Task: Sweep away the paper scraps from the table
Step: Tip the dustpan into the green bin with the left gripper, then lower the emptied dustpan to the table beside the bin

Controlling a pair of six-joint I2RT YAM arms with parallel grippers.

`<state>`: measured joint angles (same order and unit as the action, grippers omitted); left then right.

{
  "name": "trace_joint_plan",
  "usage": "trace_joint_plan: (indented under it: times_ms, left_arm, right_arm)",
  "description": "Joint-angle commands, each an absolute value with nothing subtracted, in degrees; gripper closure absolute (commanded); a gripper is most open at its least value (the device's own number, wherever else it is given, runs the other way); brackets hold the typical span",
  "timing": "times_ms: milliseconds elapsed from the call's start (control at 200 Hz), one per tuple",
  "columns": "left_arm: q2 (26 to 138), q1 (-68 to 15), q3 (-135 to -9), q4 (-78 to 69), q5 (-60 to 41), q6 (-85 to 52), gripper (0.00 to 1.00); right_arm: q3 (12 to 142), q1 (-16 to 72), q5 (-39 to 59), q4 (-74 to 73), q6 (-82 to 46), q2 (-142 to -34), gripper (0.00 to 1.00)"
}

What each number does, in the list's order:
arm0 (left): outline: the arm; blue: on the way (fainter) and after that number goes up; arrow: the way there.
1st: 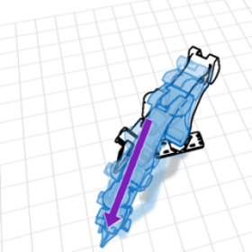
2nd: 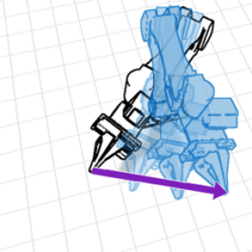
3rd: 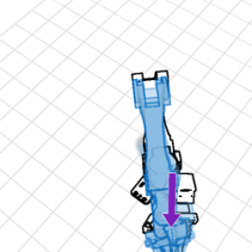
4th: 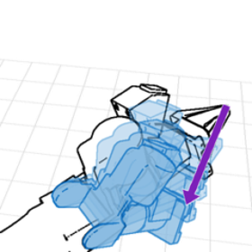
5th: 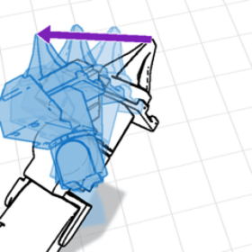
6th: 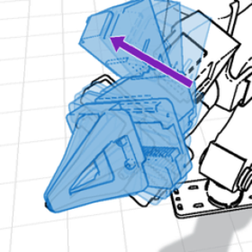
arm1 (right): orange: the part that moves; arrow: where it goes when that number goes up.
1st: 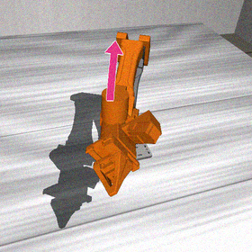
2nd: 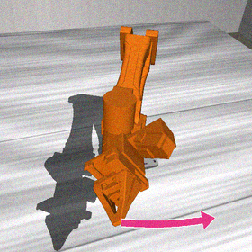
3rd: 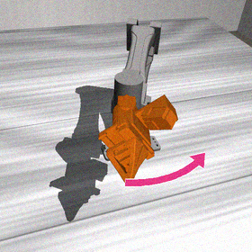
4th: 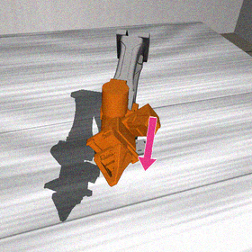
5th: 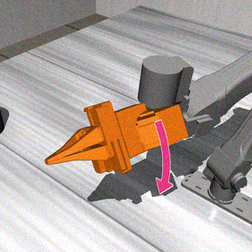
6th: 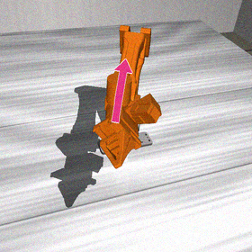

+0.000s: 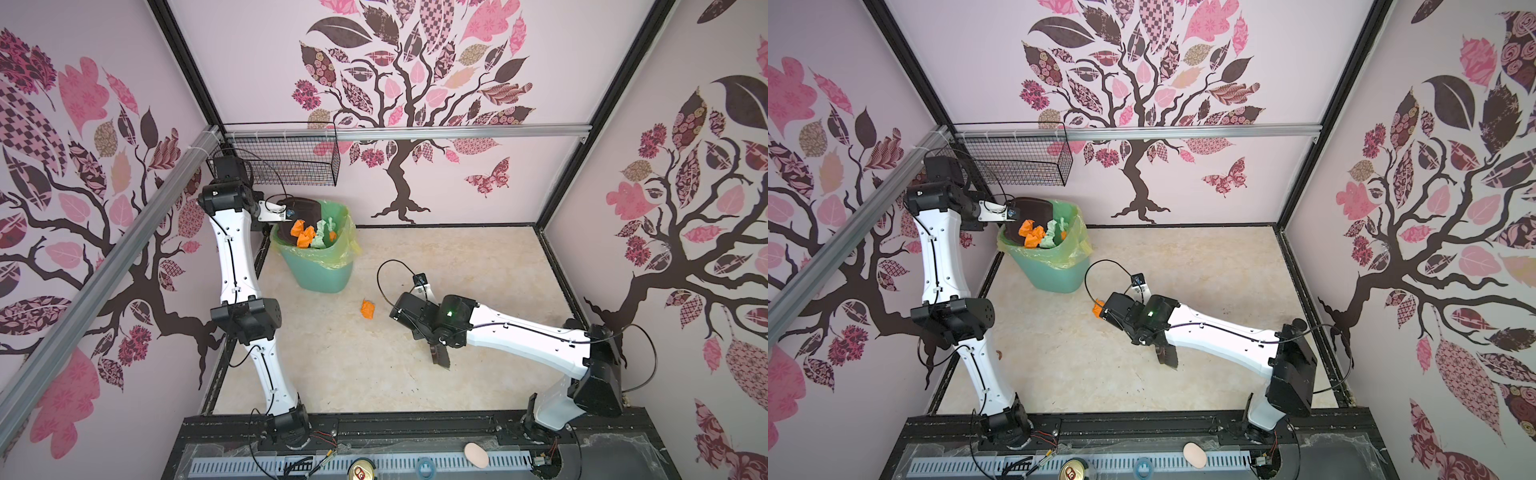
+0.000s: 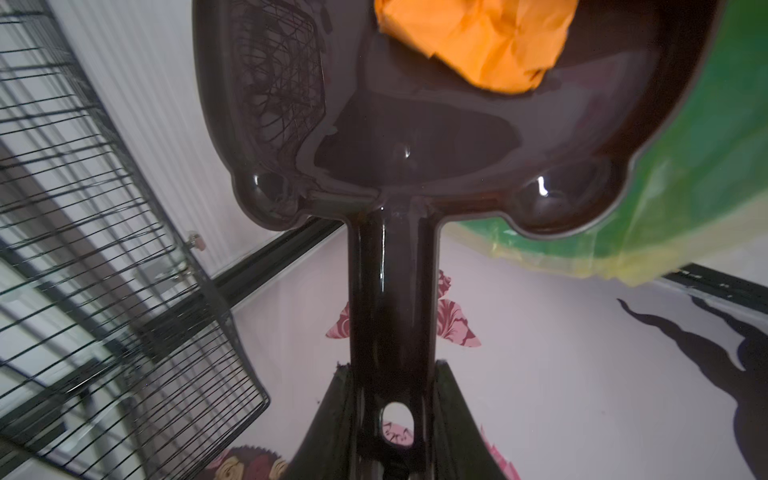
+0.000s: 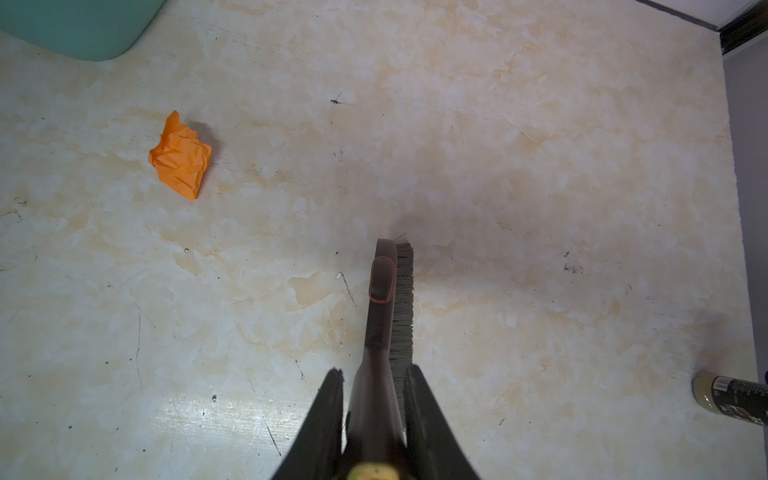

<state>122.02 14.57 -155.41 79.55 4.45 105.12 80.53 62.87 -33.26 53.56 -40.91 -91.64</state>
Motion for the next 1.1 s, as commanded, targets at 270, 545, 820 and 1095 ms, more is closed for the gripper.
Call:
trace_joint_plan:
  times_ms: [270, 545, 820, 1095]
  left_arm:
    - [114.82, 14.14, -151.43, 72.26, 6.62, 110.54, 0.98]
    - [113.03, 18.3, -157.92, 80.34, -1.73, 106.96, 0.99]
    - [97.46, 29.31, -148.68, 89.62, -21.5, 103.66, 0.99]
    - [79.04, 37.16, -116.12, 98.37, -28.61, 110.8, 0.99]
  right_arm:
    - [77.78, 62.4, -24.97, 57.28, -42.71, -95.8, 1.0]
    - [78.13, 62.45, -25.3, 57.71, -42.73, -95.58, 1.0]
    - [82.09, 62.41, -26.1, 59.59, -41.32, -97.72, 1.0]
    - [85.51, 62.1, -27.3, 60.52, -40.41, -97.83, 1.0]
